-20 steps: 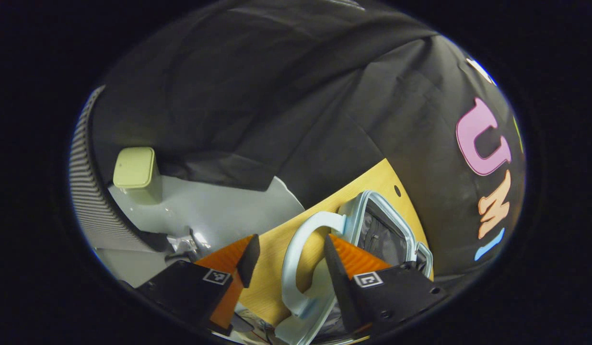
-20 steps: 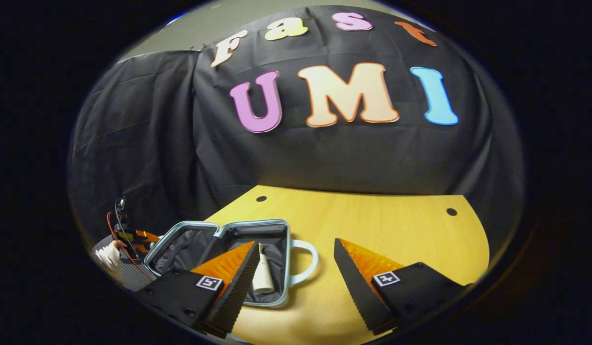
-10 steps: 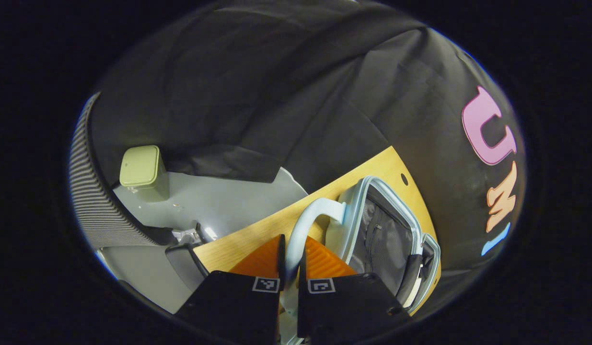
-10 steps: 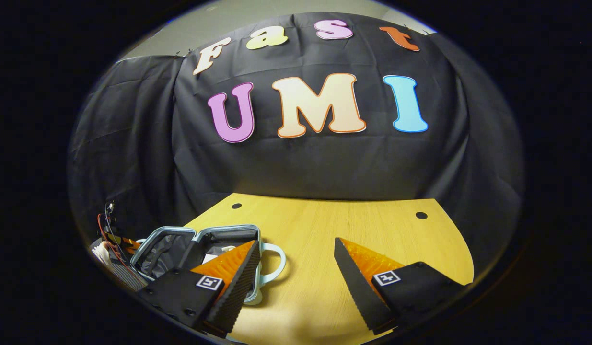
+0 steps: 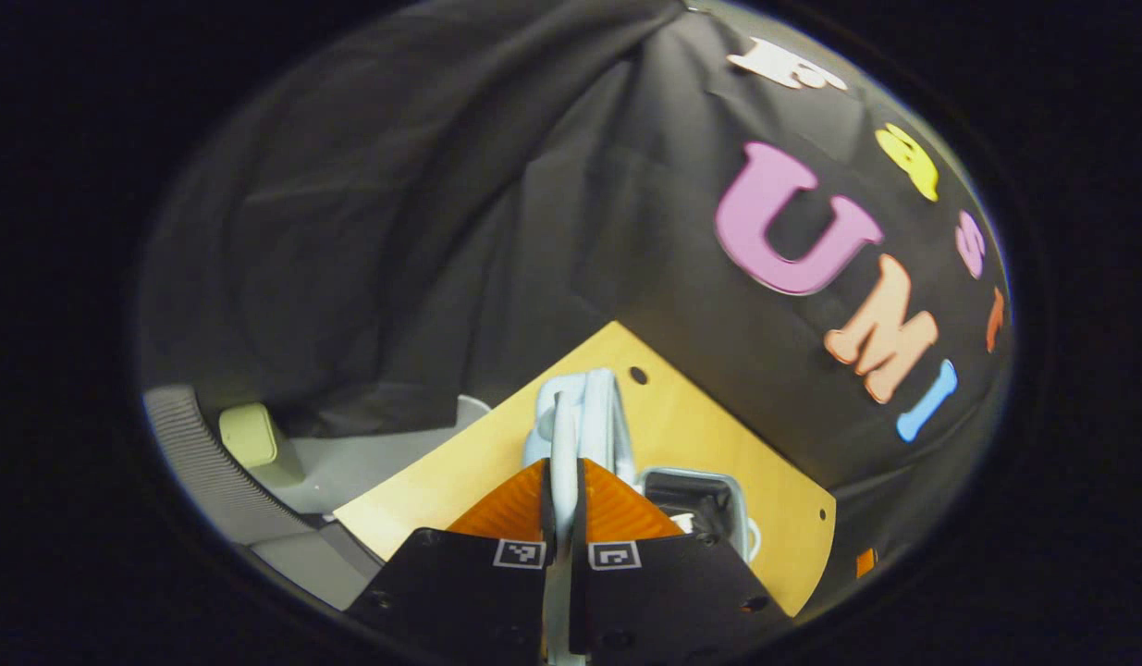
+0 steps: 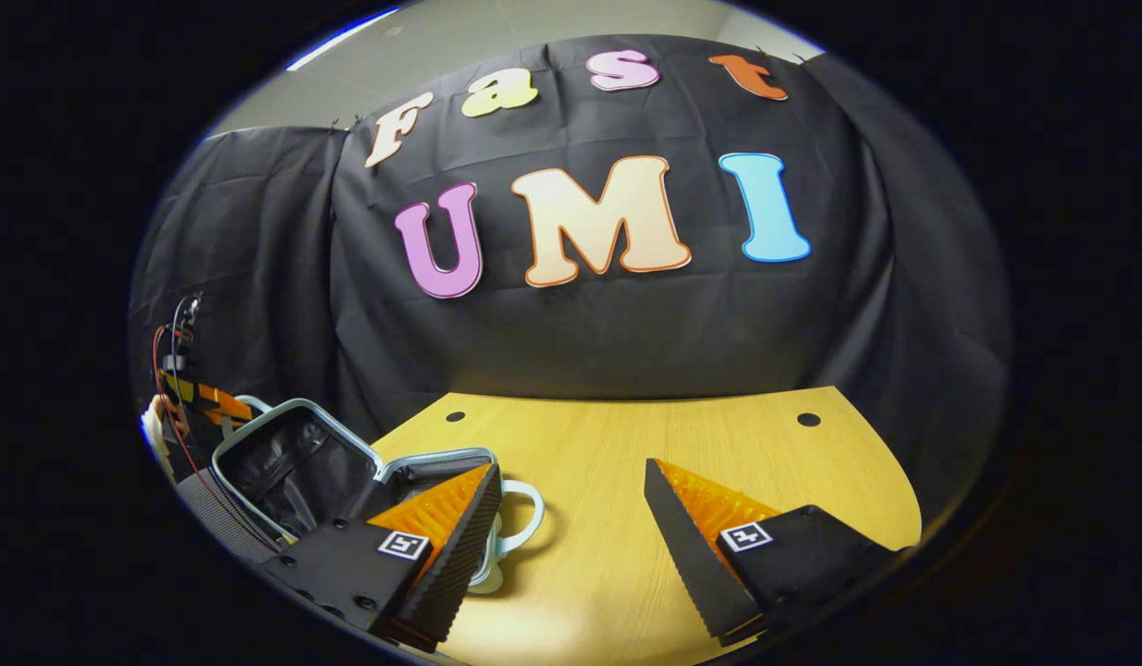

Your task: First open the suitcase, pack the skin care products into it, and then close the suitcase.

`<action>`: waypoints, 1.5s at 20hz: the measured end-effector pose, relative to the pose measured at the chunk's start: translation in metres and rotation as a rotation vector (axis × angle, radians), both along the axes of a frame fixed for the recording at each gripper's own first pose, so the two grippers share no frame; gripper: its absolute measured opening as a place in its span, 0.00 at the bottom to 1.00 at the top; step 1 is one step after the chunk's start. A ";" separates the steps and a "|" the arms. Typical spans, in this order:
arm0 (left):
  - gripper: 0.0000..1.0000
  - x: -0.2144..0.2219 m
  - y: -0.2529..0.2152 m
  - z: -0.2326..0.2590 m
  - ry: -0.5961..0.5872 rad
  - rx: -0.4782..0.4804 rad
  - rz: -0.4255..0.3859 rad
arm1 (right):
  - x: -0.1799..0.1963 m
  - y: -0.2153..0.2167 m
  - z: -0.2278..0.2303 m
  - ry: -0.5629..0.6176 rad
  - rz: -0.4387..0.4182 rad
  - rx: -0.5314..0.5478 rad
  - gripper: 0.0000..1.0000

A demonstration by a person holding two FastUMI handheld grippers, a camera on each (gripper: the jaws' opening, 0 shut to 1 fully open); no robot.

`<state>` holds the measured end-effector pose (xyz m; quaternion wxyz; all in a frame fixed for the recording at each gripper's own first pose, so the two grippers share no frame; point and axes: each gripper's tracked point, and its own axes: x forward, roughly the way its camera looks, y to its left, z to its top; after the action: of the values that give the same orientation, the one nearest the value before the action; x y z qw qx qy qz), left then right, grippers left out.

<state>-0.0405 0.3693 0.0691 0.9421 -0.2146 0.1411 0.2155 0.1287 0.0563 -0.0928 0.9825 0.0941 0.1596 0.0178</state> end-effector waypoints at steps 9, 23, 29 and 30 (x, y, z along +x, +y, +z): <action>0.03 0.105 -0.202 0.019 -0.013 0.131 -0.272 | -0.019 -0.072 0.026 -0.069 -0.095 -0.006 0.98; 0.11 0.218 -0.351 -0.213 0.421 0.252 -0.473 | -0.043 -0.118 0.049 -0.132 -0.151 -0.061 0.98; 0.80 0.221 -0.345 -0.166 0.333 0.405 -0.449 | -0.042 -0.119 0.048 -0.130 -0.155 -0.057 0.98; 0.98 0.209 -0.342 -0.145 0.292 0.437 -0.437 | -0.041 -0.116 0.050 -0.134 -0.146 -0.071 0.98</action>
<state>0.1689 0.0276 -0.0757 0.9596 0.0606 0.2675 0.0621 0.0877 -0.0598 -0.0429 0.9924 0.0694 0.0865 -0.0534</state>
